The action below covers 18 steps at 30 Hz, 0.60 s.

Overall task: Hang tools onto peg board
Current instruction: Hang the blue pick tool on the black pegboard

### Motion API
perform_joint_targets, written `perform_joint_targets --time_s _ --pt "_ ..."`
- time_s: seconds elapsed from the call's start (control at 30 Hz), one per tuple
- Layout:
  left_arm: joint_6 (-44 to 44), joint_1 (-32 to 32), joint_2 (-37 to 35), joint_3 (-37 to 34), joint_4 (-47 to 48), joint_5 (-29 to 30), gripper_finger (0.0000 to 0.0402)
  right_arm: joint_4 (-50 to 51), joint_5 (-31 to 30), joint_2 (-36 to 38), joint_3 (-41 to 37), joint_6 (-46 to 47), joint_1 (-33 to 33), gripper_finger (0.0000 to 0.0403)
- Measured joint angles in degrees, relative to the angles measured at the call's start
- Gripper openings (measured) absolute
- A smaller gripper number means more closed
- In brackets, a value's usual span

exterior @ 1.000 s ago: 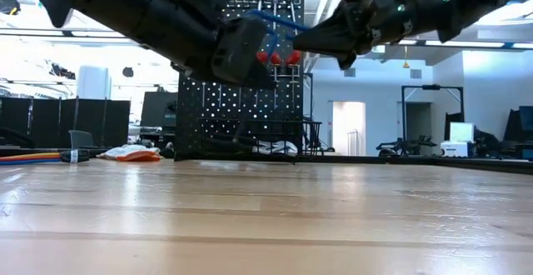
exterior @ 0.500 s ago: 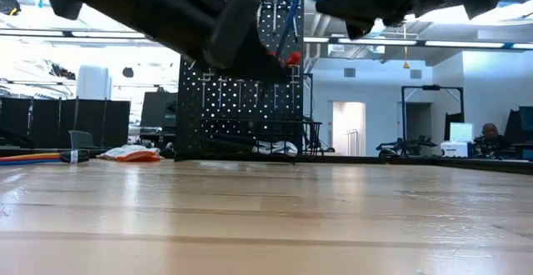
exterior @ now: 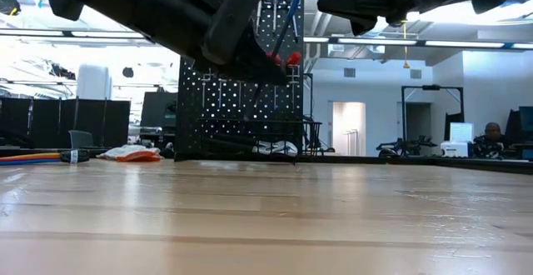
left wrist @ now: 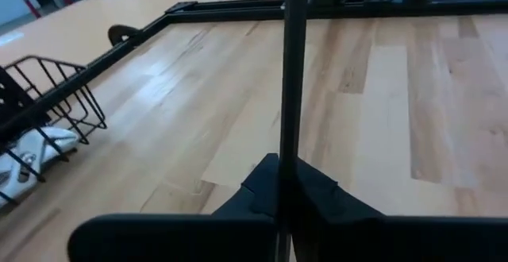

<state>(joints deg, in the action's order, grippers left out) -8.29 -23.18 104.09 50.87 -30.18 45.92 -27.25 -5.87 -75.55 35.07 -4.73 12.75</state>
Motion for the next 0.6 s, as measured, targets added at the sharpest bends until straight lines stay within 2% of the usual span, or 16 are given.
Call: perform_joint_targets --time_s 0.1,0.2,0.37,0.47,0.6 --pt "-2.3 0.1 0.0 -0.3 -0.1 -0.6 0.0004 1.2 -1.9 0.1 0.0 5.2 -0.6 0.0045" --pt "-4.3 0.7 0.0 -2.0 -0.7 -0.6 0.0003 8.7 -5.4 2.6 0.0 6.8 -1.6 0.0080" --pt "-7.6 1.9 -1.4 -7.9 -7.6 -1.1 0.0002 16.6 -8.7 6.2 0.0 8.2 -3.3 0.0143" --pt "-7.5 2.7 -5.7 -12.2 -14.0 -1.1 0.0001 17.8 -10.0 6.4 0.0 8.9 -3.5 0.0166" --pt "-5.1 5.8 -15.5 -17.0 -16.8 -3.0 0.0001 18.0 -10.8 4.8 0.0 10.1 -2.8 0.0178"
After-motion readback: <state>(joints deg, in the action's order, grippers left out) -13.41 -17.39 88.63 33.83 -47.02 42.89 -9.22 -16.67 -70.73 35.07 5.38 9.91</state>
